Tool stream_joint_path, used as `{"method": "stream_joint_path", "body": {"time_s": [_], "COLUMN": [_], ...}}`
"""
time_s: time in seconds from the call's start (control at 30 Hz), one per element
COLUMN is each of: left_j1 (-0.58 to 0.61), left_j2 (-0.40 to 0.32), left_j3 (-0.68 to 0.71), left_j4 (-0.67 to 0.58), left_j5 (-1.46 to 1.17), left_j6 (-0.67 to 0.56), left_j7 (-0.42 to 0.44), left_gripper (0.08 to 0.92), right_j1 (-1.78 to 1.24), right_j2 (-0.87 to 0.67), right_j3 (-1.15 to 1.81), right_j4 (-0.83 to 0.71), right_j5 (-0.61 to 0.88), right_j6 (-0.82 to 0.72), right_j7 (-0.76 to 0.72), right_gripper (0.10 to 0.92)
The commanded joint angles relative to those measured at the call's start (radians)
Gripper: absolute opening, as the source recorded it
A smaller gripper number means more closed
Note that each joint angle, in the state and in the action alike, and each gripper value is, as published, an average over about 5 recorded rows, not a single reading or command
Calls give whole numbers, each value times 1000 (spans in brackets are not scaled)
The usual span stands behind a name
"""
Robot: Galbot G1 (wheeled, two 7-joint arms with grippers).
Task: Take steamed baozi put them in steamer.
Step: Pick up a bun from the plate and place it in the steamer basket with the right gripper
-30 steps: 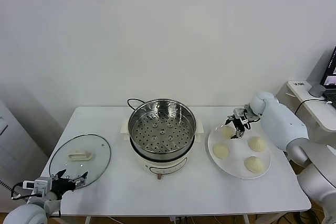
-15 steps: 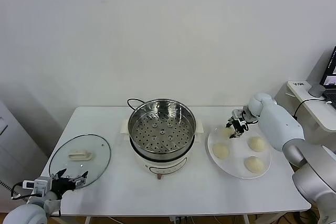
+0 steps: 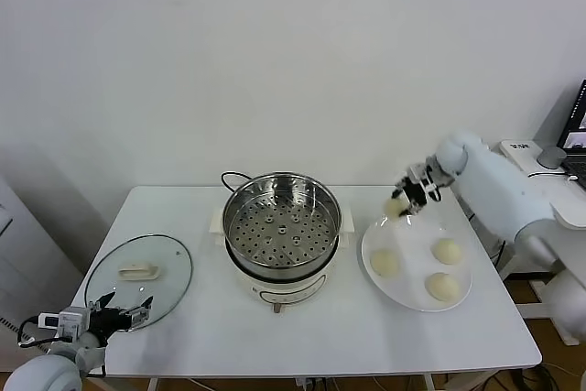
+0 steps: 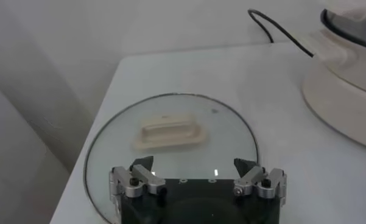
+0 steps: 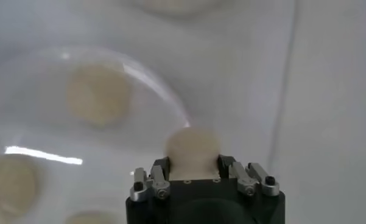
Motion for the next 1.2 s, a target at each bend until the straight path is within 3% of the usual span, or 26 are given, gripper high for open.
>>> {"method": "stream_joint_path", "body": {"time_s": [0.03, 0.27, 0.5, 0.67, 1.2], "left_j1": [2, -6, -7, -8, -8], "left_j2": [0, 2, 8, 11, 6], "left_j3": [1, 12, 16, 15, 16], "left_j4": [-4, -2, 2, -1, 0], "left_j5": [1, 1, 1, 1, 0], "left_j6": [1, 1, 0, 1, -1], "left_j7": [0, 0, 0, 0, 0], "left_gripper": [823, 823, 823, 823, 823], "right_j1": [217, 285, 260, 217, 15], "right_j2": [13, 145, 256, 319, 393], "right_j3": [-140, -186, -176, -125, 11], "right_j4": [100, 74, 71, 57, 96], "right_j5": [191, 279, 250, 118, -285], "right_j6": [83, 232, 439, 508, 510], "right_j7": [-84, -122, -135, -142, -150], "right_gripper": [501, 509, 508, 504, 501]}}
